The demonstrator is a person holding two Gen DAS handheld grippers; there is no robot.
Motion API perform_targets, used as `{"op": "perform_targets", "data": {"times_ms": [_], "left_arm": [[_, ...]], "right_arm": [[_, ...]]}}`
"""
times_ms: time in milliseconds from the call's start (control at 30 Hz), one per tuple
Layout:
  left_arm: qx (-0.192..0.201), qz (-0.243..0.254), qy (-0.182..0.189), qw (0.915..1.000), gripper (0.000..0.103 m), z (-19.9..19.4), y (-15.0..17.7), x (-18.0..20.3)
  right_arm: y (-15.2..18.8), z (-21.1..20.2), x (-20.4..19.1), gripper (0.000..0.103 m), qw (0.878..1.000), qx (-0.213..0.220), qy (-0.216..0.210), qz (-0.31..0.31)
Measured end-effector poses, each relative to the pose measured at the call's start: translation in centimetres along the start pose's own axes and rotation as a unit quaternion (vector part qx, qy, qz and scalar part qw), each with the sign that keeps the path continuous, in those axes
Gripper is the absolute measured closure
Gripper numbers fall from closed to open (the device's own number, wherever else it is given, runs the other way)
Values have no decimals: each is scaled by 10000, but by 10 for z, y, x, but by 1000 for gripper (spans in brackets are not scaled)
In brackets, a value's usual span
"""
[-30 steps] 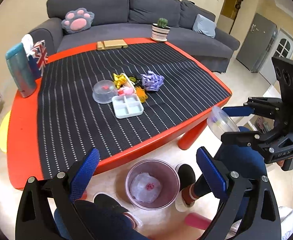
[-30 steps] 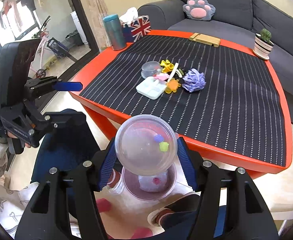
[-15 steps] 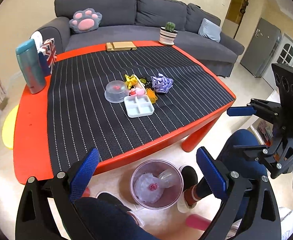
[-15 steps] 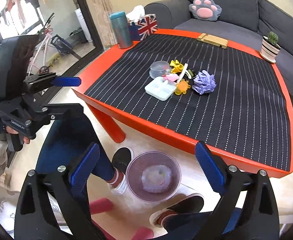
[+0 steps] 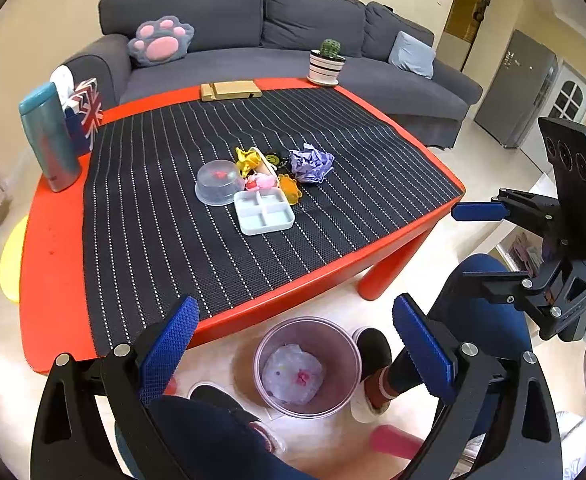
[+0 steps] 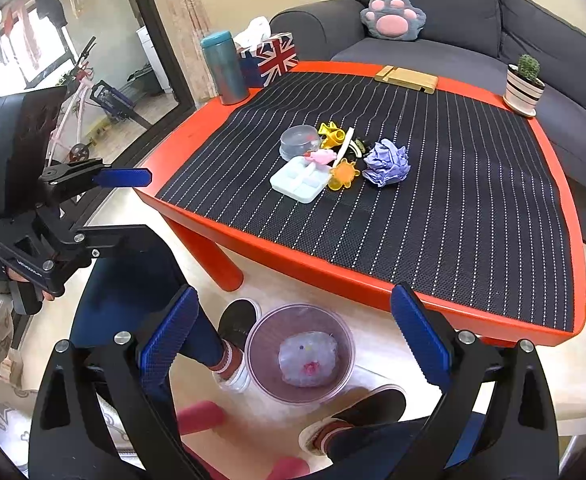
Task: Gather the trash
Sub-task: 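Move the right tool back over the table toward the purple paper, then close the right tool on the purple crumpled paper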
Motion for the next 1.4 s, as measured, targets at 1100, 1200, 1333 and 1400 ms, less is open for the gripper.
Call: {"op": "perform_targets", "data": {"times_ms": [1100,1200,1333,1400], "left_arm": [[-38,-125,-106,9999,9,20,-25,-13],[-45,-150,-116,9998,9,21,-26,-15],[-56,-170,-126,9998,9,22,-27,-17],[-64,-191,-127,9997,9,22,-27,-19]], "right_arm": [[-90,37,78,8,9987,-78,465,204],[-97,52,84,8,9985,-239,454,196],[-103,71,94,8,9977,-450,460,221],[-105,80,99,8,9971,-556,445,258]]}}
Point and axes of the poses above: each gripper's, at about its wrist camera, not at the fingertips, and z roughly the way its jaws point, x to its right, y to its underside, the point moved 7 cm from there along z, roughly the way its jaws point, and after that the axes turned 8 degrees about -y, right-handed, at the moved point
